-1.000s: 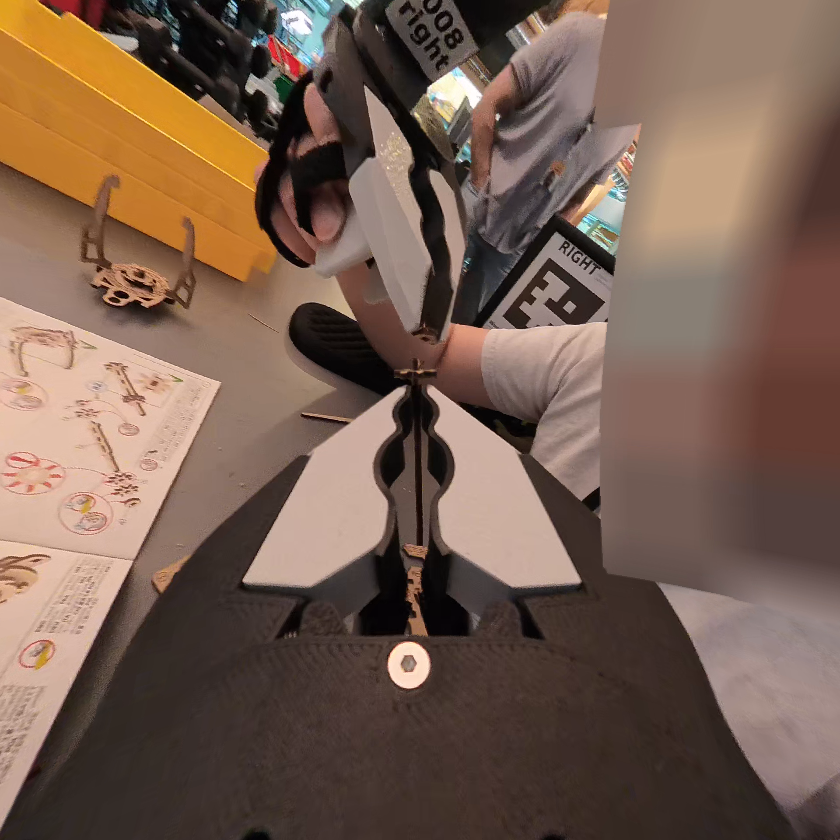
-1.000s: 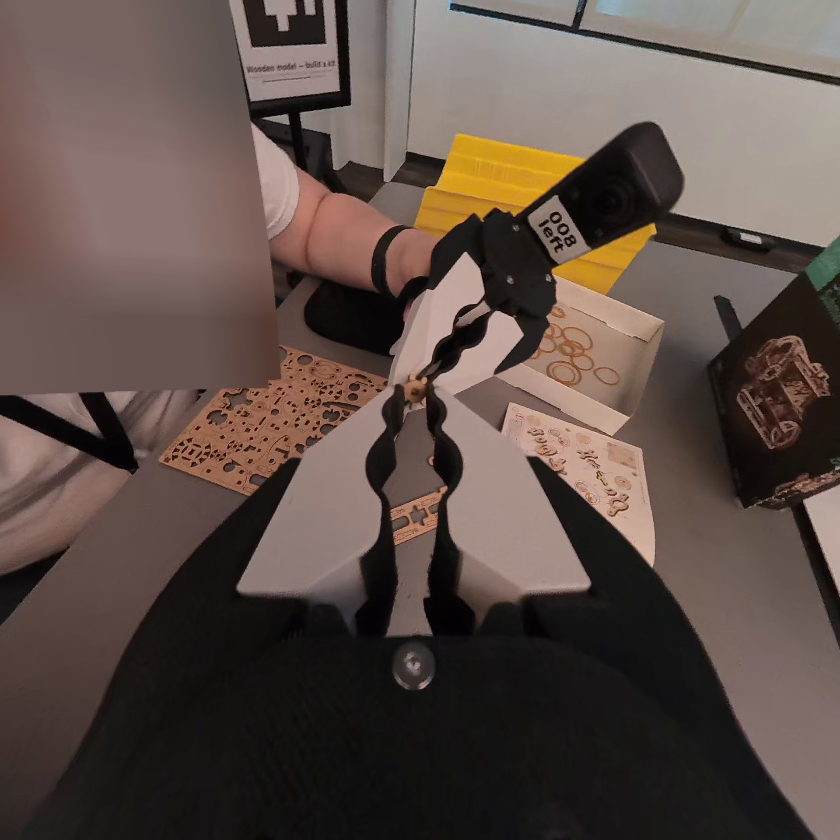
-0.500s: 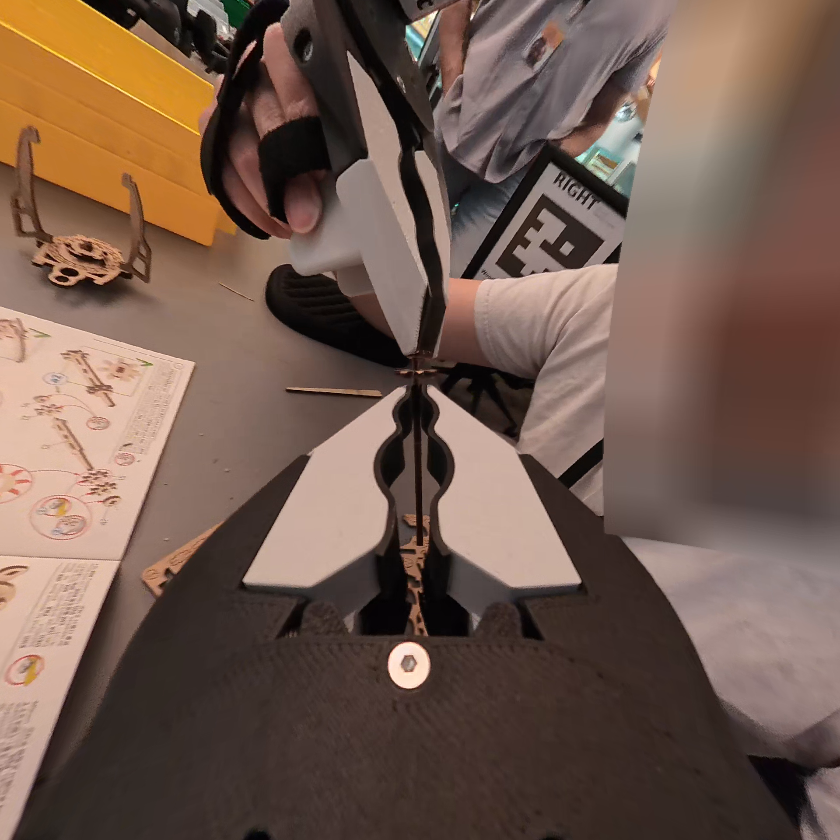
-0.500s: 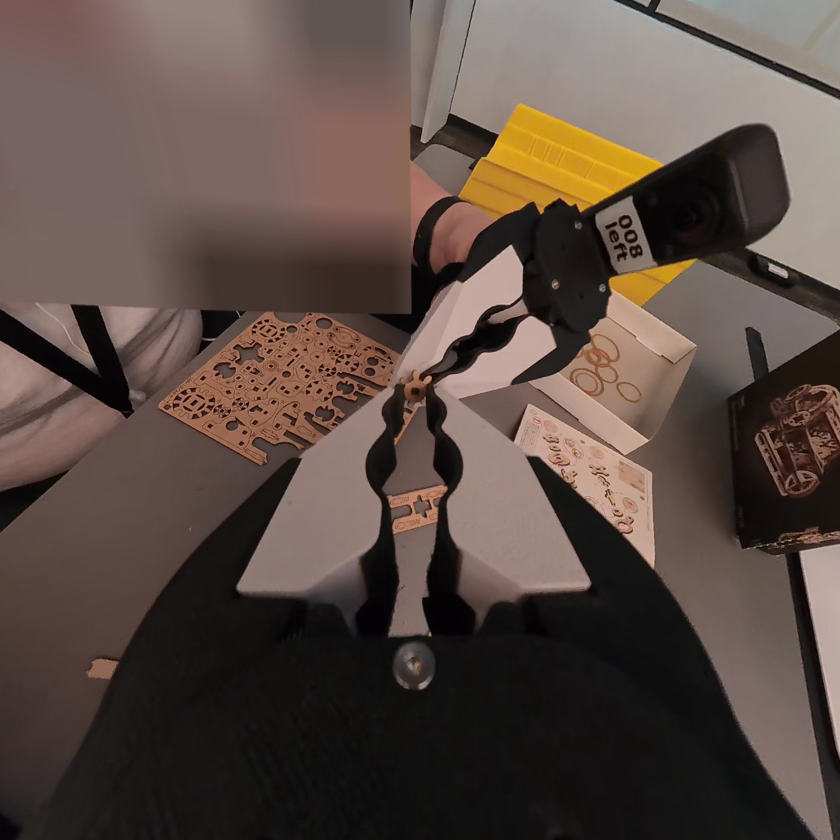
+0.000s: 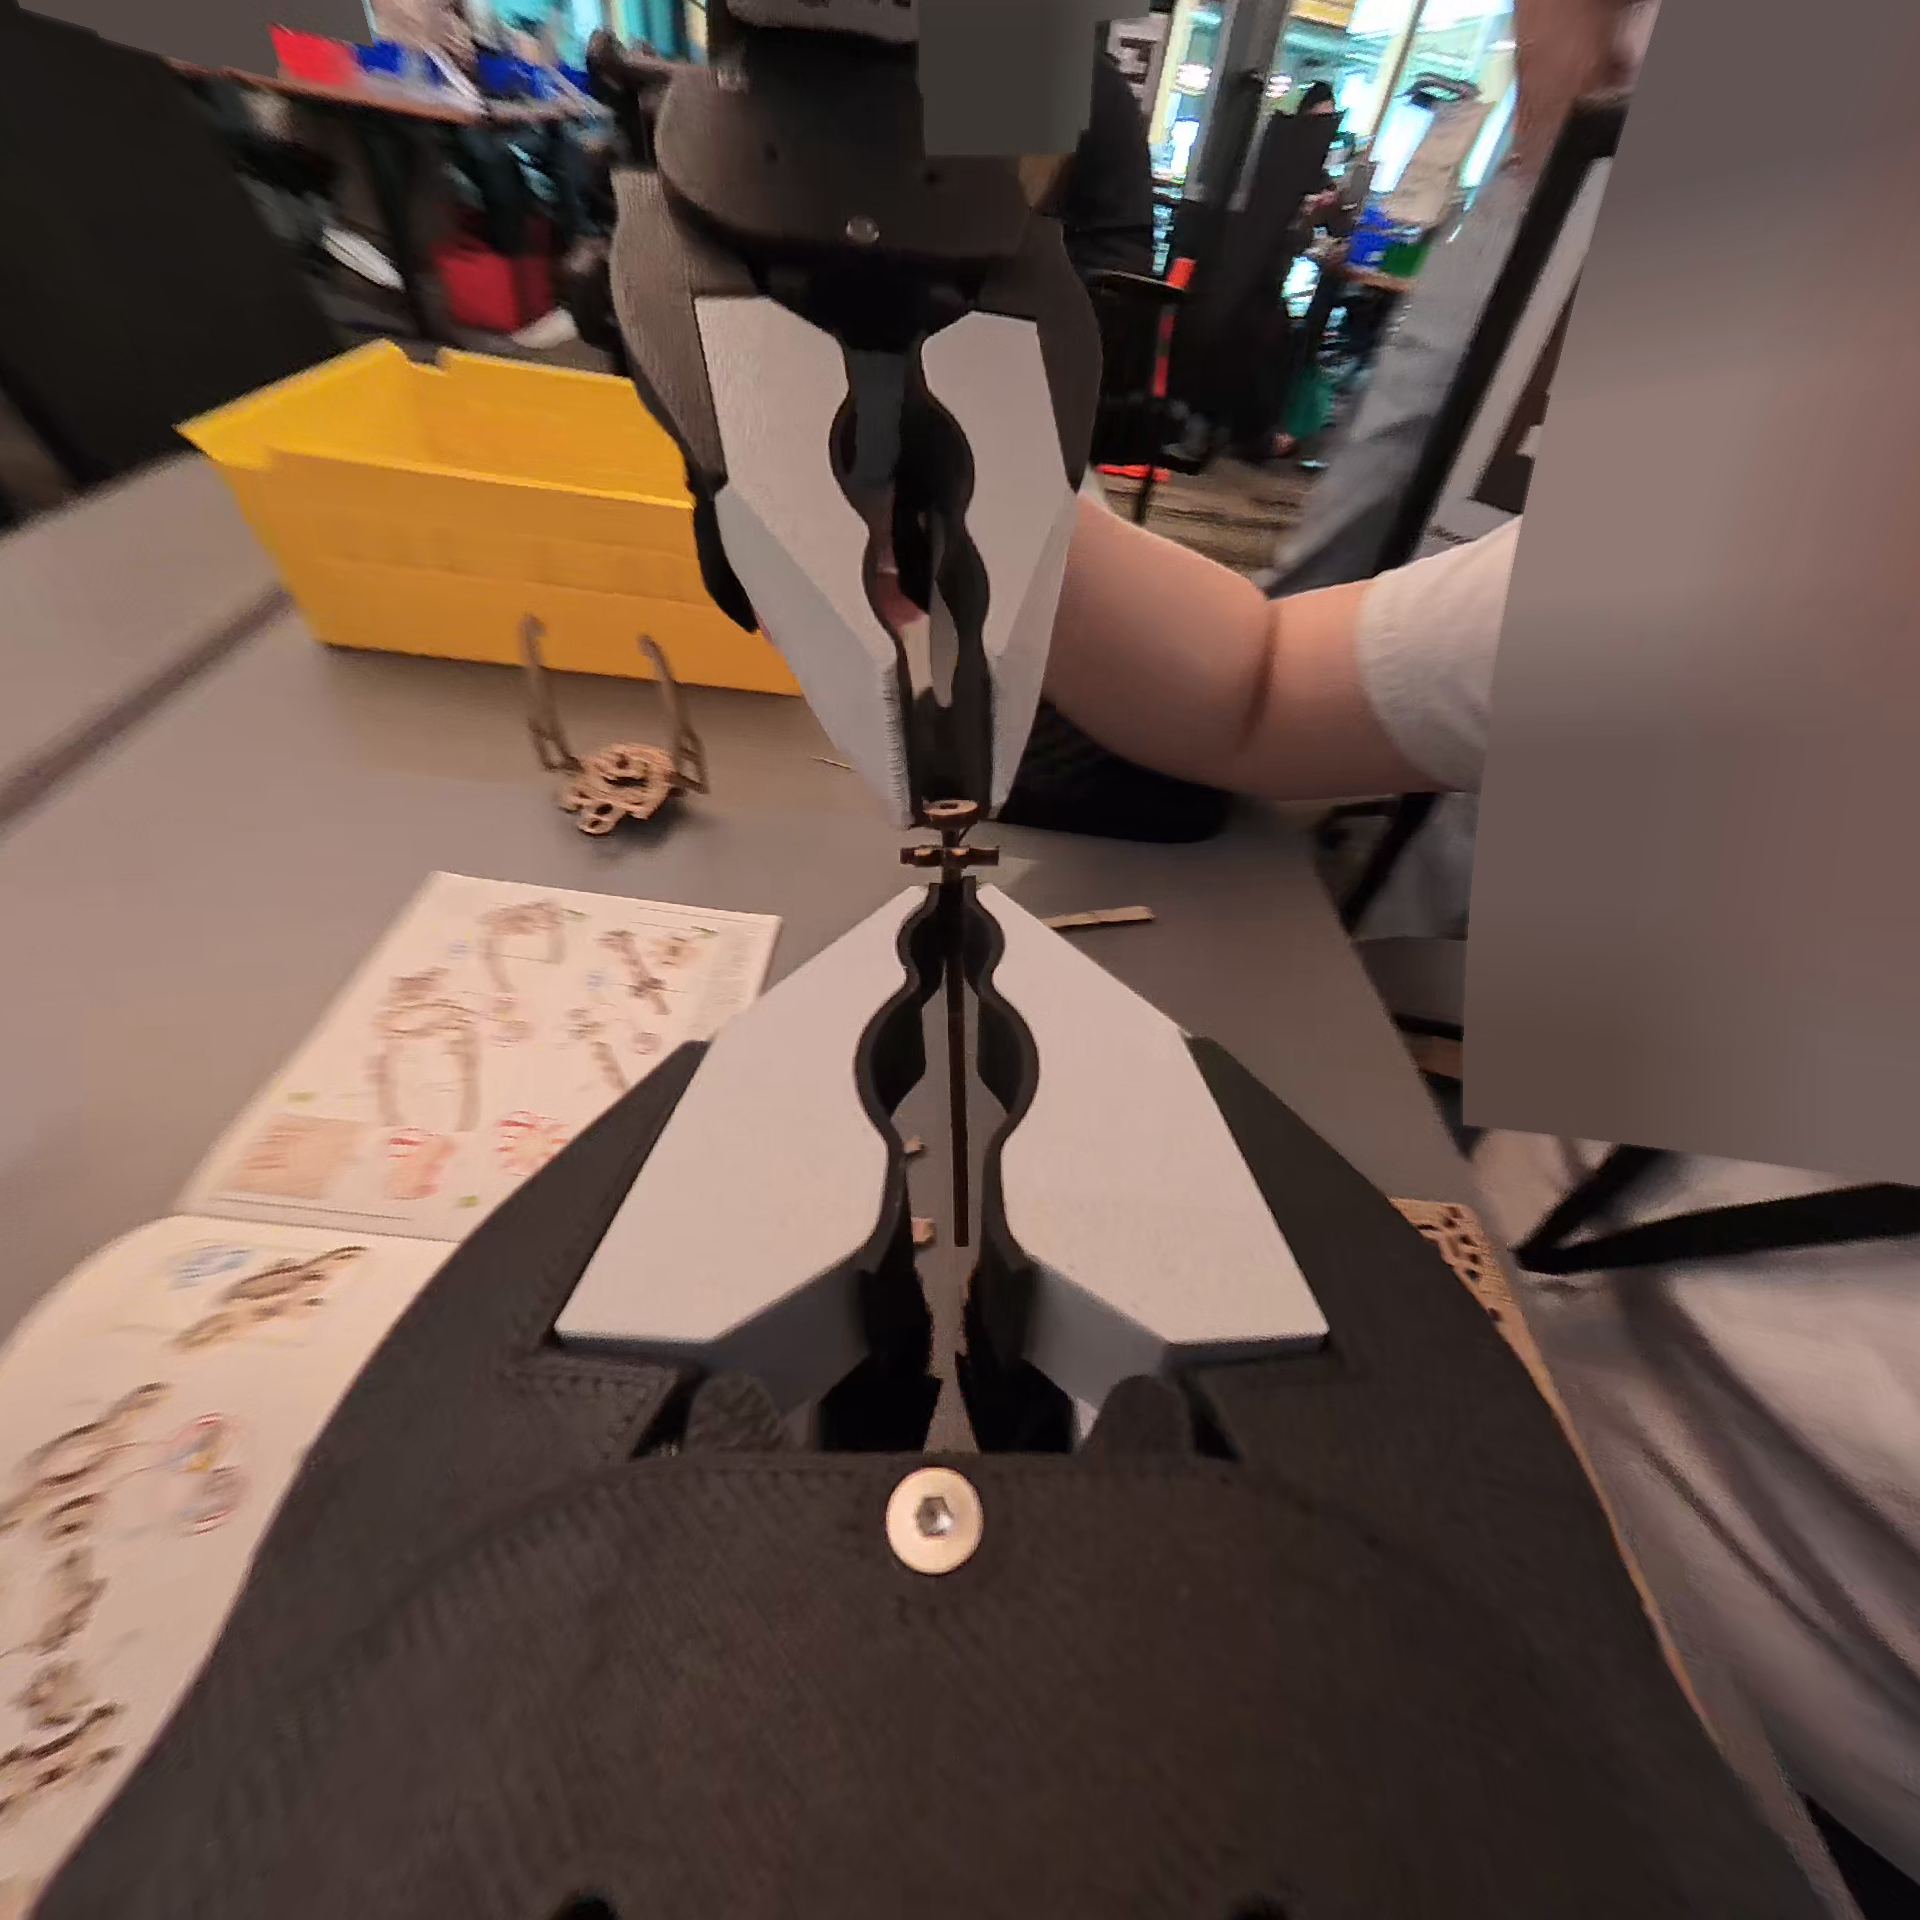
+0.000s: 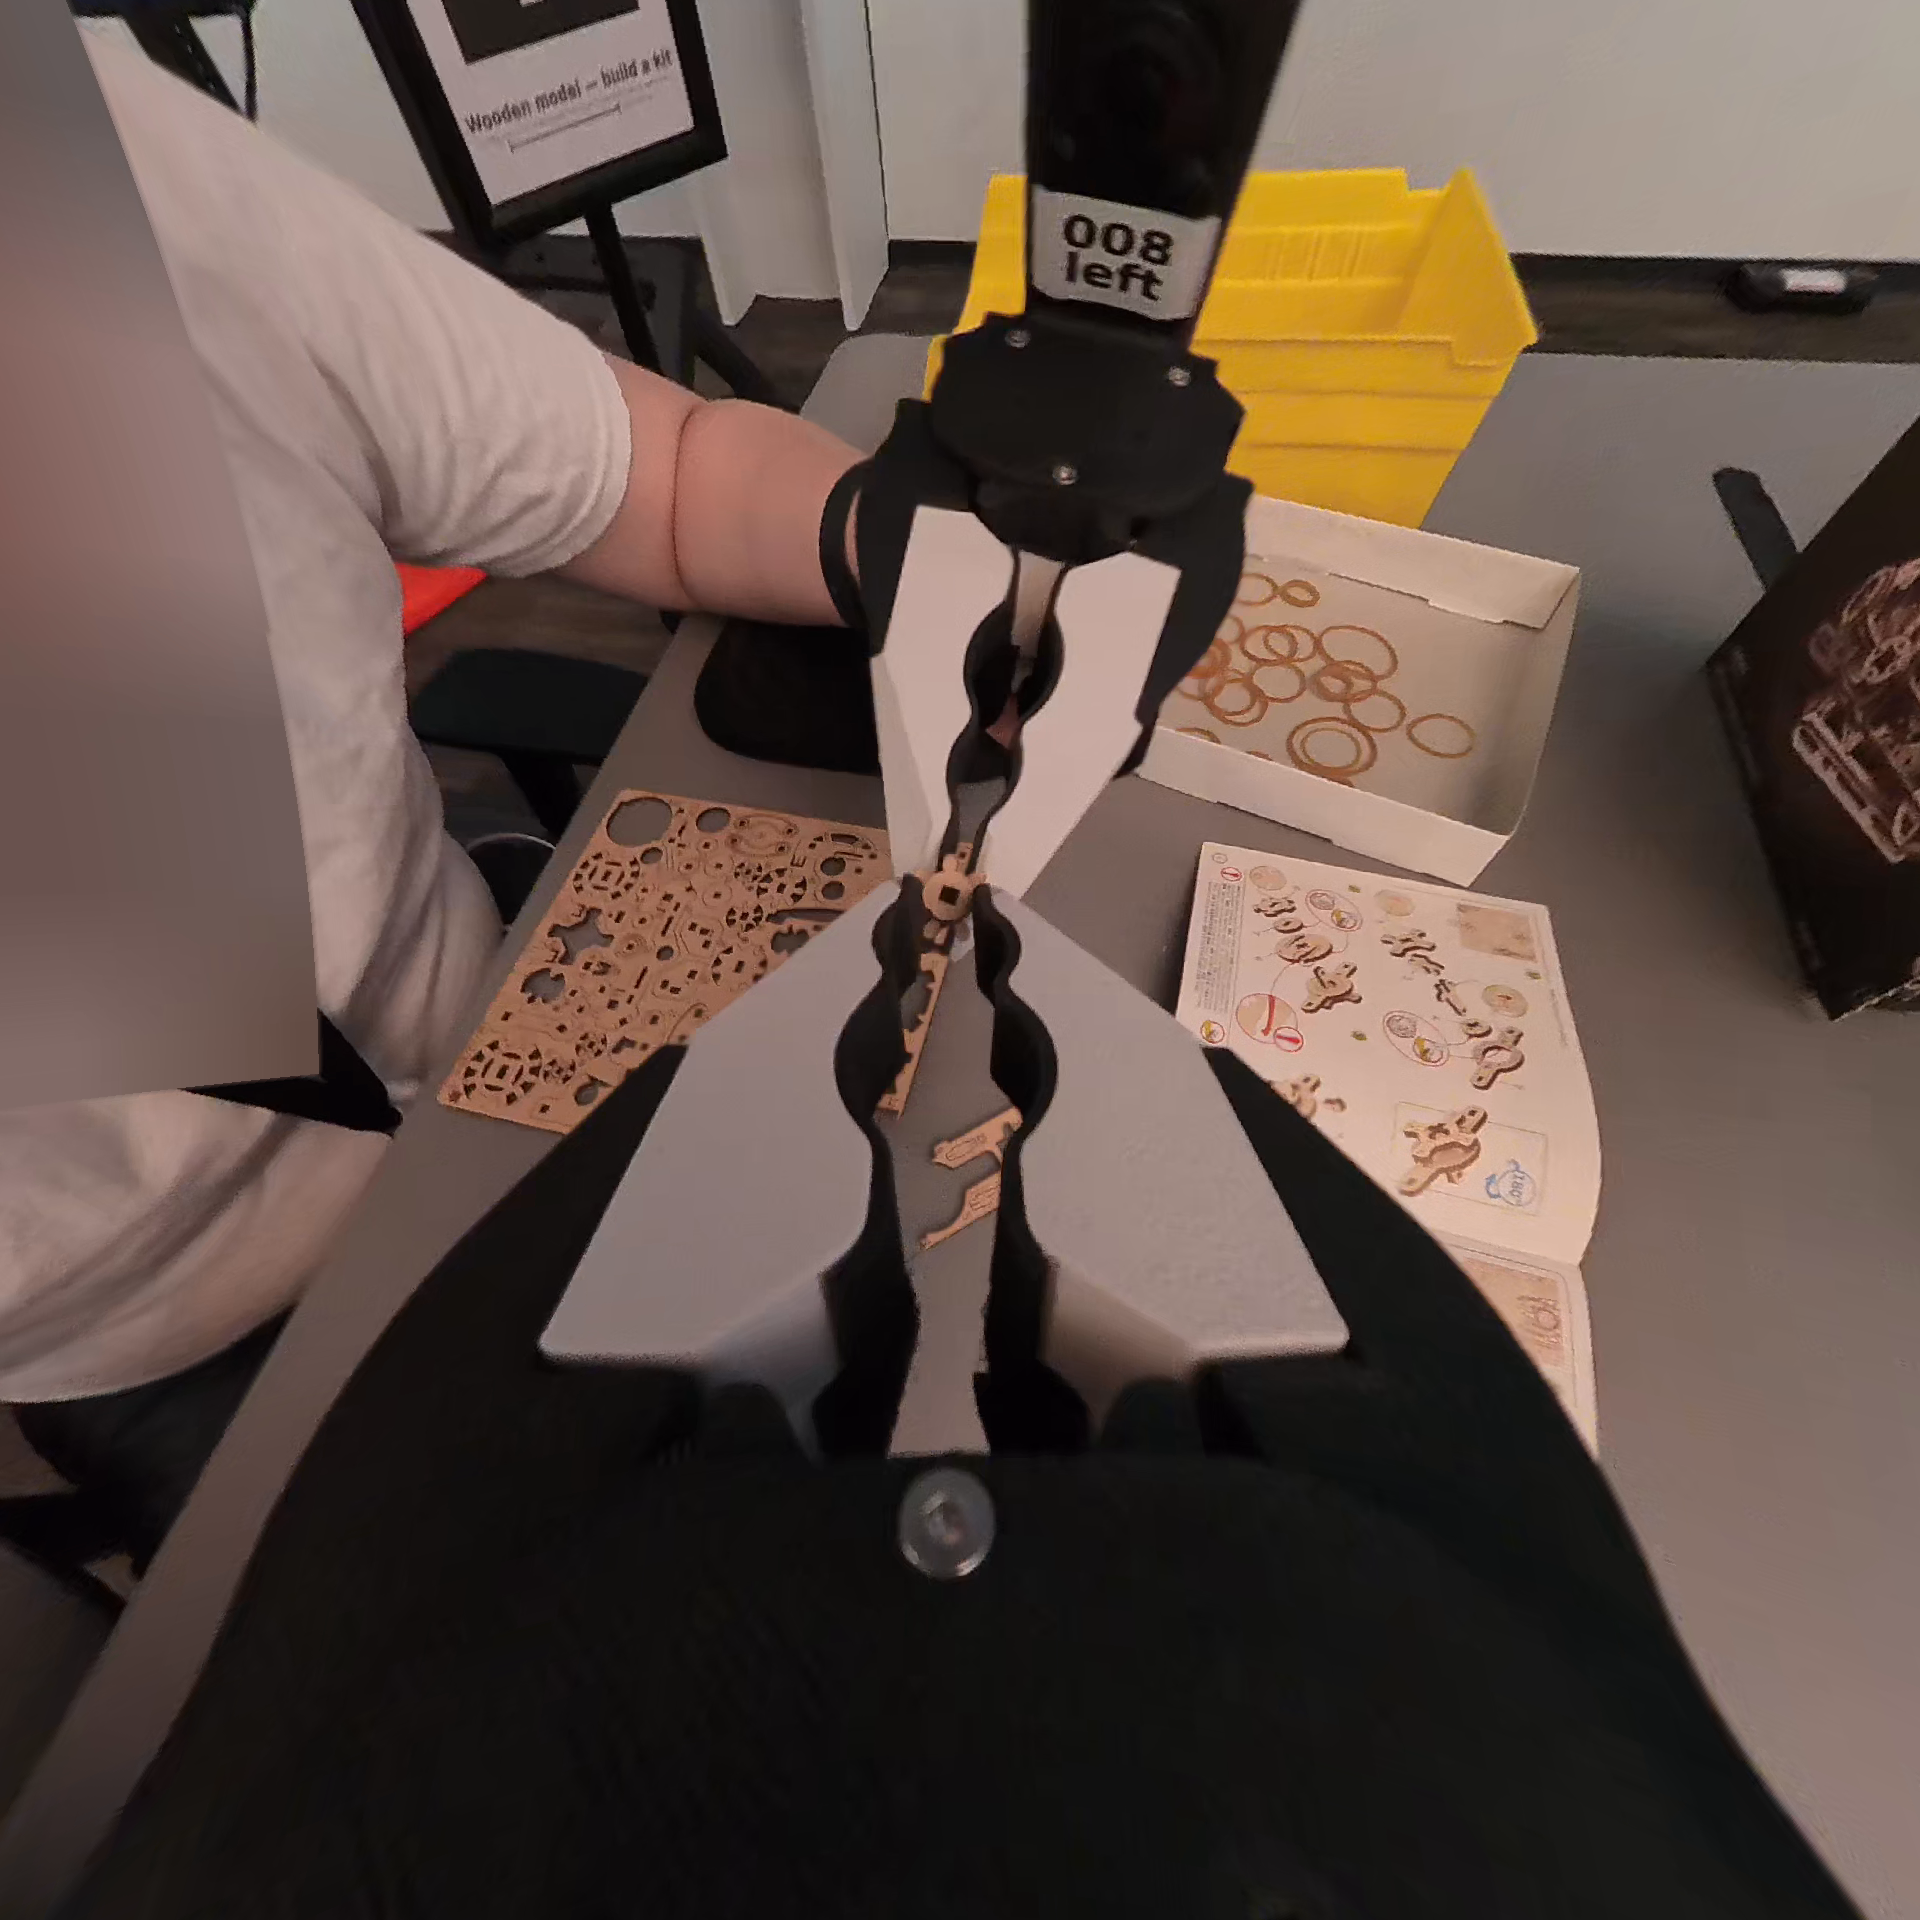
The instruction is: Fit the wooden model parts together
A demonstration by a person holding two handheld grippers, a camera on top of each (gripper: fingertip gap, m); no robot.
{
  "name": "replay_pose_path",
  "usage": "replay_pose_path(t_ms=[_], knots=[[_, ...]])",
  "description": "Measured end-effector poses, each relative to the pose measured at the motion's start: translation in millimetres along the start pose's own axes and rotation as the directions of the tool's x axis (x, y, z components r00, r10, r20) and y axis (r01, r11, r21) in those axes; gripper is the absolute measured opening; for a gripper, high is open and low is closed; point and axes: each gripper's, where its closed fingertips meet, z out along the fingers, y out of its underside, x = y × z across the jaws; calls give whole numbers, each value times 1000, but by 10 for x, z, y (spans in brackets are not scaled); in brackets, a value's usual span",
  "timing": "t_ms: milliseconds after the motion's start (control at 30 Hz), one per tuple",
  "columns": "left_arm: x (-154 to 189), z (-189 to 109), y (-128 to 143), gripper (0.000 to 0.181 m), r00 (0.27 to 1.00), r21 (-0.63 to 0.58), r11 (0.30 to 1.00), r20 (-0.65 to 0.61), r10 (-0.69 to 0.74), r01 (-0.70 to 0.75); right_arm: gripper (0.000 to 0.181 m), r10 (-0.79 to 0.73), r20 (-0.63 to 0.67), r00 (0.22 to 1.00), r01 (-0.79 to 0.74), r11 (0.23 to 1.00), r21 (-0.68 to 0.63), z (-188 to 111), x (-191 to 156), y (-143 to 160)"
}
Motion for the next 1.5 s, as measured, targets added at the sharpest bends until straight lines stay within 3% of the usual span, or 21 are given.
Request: replay_pose_path(t_ms=[367, 700, 933, 1200, 1500], knots=[[-60, 9, 1, 0, 966, -63, 978, 154, 205, -198, 9, -163, -63, 985, 161, 986, -33, -21, 11, 5], [-48, -62, -173, 0, 915, -20, 950, 265, 305, -311, 10, -251, -154, 956, 251, 968, -23, -60, -11, -139], [48, -100, -266, 0, 885, 44, 914, 272, 377, -402, 10, -320, -169, 932, 329, 944, 32, -72, -107, -261], [162, -145, -341, 0, 805, 73, 827, 293, 517, -558, 9, -479, -246, 843, 486, 873, -35, -65, -234, -380], [259, -163, -388, 0, 818, 131, 822, 267, 509, -554, 9, -469, -233, 852, 485, 875, 12, -58, -312, -447]])
